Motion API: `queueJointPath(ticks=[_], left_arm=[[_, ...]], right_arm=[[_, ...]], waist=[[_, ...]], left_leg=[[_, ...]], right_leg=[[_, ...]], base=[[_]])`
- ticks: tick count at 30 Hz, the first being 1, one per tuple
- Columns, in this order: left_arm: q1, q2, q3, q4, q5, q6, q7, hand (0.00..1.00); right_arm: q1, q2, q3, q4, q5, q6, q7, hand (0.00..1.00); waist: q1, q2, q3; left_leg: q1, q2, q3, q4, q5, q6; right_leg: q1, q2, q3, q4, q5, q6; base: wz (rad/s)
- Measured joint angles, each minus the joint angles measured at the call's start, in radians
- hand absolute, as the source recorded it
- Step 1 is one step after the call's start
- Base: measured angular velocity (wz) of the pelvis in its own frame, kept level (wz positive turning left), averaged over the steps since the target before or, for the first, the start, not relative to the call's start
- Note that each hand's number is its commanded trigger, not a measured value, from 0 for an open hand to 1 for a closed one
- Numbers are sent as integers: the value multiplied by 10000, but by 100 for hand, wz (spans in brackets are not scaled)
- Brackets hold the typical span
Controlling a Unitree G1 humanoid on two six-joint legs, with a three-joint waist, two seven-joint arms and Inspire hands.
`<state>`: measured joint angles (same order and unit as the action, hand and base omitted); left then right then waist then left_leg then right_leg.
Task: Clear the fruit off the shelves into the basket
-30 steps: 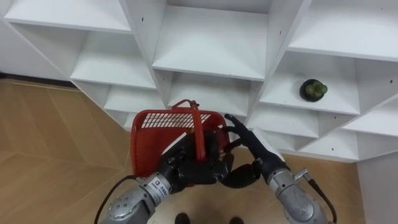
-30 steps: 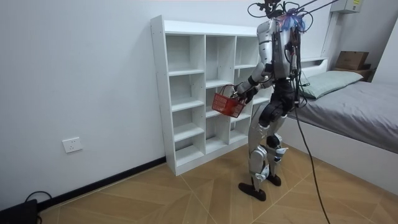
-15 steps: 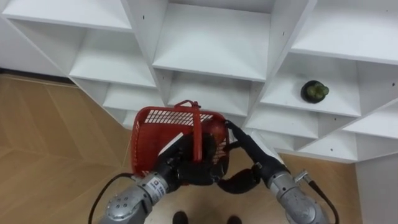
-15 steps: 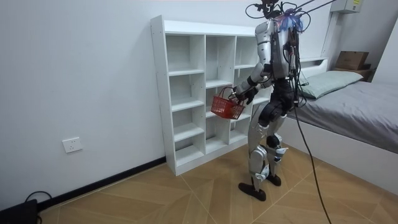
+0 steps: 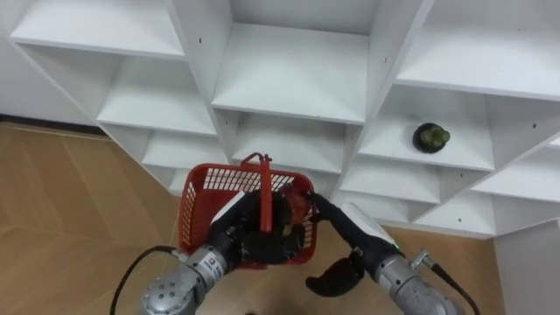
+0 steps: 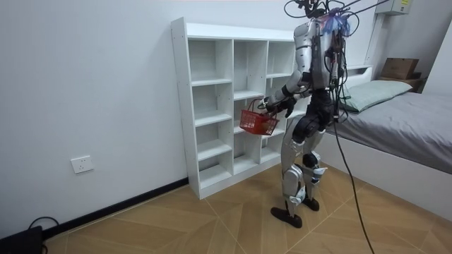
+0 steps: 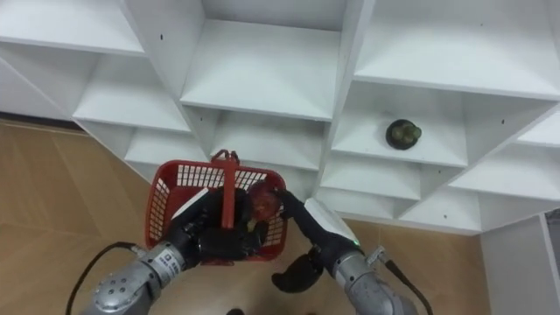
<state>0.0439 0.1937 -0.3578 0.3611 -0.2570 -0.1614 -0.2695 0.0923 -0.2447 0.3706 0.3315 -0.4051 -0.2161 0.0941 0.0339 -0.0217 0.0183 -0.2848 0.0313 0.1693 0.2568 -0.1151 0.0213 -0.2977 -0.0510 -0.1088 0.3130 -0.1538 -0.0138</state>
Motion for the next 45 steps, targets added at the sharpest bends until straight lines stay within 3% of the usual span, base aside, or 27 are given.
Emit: queueJointPath(ticks=[6, 16, 22, 30, 35, 41, 45], left_arm=[[221, 127, 104, 0, 410, -1, 215, 100], [383, 229, 240, 366, 771, -17, 449, 100], [373, 253, 534, 872, 1432, -62, 595, 100], [366, 224, 655, 1678, 1524, -124, 734, 100], [366, 232, 962, 1838, 1267, -123, 831, 100], [518, 255, 1083, 1859, -948, -123, 721, 100], [700, 302, 1207, 1741, -3809, -116, 206, 100]], right_arm=[[270, -95, -37, -794, -11, 212, 337, 0], [741, -143, -23, -1130, 76, 212, 728, 0], [775, -152, -25, -1147, 75, 210, 701, 0], [775, -143, -55, -1150, 314, 205, 473, 0], [824, -139, -415, -1423, 572, 207, 285, 0], [1176, -164, -1187, -2196, 1750, 114, -38, 0], [1520, -5, -1618, -2190, 2478, 99, -224, 0]], waist=[[-33, -83, -57], [-19, -311, -90], [-16, -381, -85], [-55, -387, -80], [-80, -505, -9], [-316, -511, -16], [-560, -528, -48]], left_leg=[[90, 79, 1, 33, -27, -55], [767, 85, -52, -68, -139, -155], [1142, 111, -54, -189, -183, -208], [1394, 122, -54, -219, -287, -233], [1382, 126, -55, -238, -304, -240], [1784, 127, -80, -264, -455, -242], [1929, 96, -79, -354, -496, -231]], right_leg=[[110, 28, -23, -33, 32, -55], [897, 100, -104, -346, 4, -101], [1249, 180, 15, -511, 9, -109], [1487, 229, 151, -634, 9, -107], [1458, 249, 184, -654, 8, -106], [2047, 263, 145, -949, 16, -69], [2166, 246, 179, -1072, 18, -36]], base=[[-1], [1], [-5], [-5], [0], [1], [-4]])
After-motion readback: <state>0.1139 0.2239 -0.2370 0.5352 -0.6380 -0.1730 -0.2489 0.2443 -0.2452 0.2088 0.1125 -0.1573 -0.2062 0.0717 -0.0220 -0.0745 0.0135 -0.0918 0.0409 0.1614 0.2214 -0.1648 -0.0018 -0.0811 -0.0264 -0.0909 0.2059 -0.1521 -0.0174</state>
